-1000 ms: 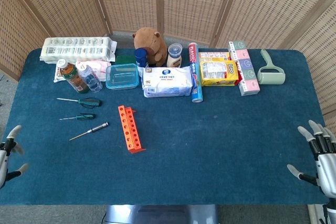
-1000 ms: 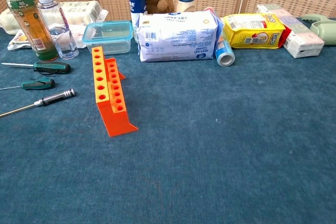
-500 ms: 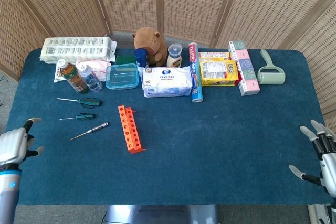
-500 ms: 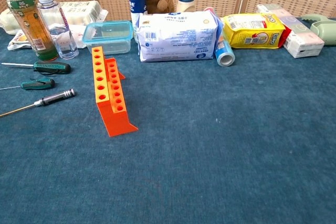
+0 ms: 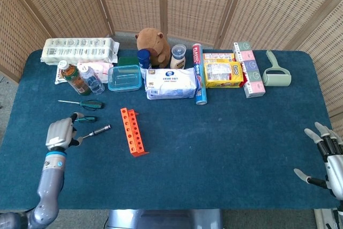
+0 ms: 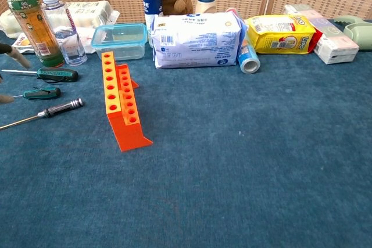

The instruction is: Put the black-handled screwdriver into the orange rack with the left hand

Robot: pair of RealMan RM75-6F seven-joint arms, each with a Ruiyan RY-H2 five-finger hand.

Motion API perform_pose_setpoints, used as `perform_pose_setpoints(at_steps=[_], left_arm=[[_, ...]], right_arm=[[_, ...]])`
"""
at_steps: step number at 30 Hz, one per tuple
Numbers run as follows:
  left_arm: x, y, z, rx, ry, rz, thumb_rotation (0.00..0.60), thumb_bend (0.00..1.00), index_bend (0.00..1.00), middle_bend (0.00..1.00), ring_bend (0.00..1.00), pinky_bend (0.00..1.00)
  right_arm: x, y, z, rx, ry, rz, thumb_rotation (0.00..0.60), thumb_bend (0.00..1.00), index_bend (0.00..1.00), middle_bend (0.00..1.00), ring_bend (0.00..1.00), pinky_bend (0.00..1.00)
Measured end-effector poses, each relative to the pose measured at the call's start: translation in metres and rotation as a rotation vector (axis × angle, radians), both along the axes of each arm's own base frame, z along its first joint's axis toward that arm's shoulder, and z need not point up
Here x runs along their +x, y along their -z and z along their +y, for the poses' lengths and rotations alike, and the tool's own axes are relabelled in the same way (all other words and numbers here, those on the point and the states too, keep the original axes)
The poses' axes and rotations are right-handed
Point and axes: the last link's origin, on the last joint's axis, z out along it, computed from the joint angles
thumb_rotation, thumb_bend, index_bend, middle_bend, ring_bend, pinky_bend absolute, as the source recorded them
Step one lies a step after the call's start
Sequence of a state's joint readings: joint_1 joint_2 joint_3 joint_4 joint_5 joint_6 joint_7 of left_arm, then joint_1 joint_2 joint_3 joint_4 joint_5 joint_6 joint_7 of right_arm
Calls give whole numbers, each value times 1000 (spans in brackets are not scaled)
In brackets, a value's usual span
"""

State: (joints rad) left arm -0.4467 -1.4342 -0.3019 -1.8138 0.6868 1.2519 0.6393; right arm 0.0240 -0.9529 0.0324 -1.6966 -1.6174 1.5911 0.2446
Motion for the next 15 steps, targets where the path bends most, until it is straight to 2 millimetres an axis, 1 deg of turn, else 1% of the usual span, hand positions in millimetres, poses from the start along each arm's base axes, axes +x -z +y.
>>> perform_pose_setpoints(at_steps=[3,9,11,15], left_arm=[[7,6,5,2,-6,12,600,287,352,1000,1000,1000],[11,20,12,6,-52,63,600,314,358,1000,1000,1000],[13,27,13,3,-69,81,600,298,358,1000,1000,1000],[18,44,16,-9,-95,133,600,211,357,1000,1000,1000]], right_arm=[[0,1,0,6,-2,0,600,30,132,7,0,0],[1,1,0,14,-4,-2,600,30,132,7,0,0],[1,1,1,15,-3,-4,600,30,132,7,0,0],[0,0,0,17,-2,-8,600,30,132,7,0,0]])
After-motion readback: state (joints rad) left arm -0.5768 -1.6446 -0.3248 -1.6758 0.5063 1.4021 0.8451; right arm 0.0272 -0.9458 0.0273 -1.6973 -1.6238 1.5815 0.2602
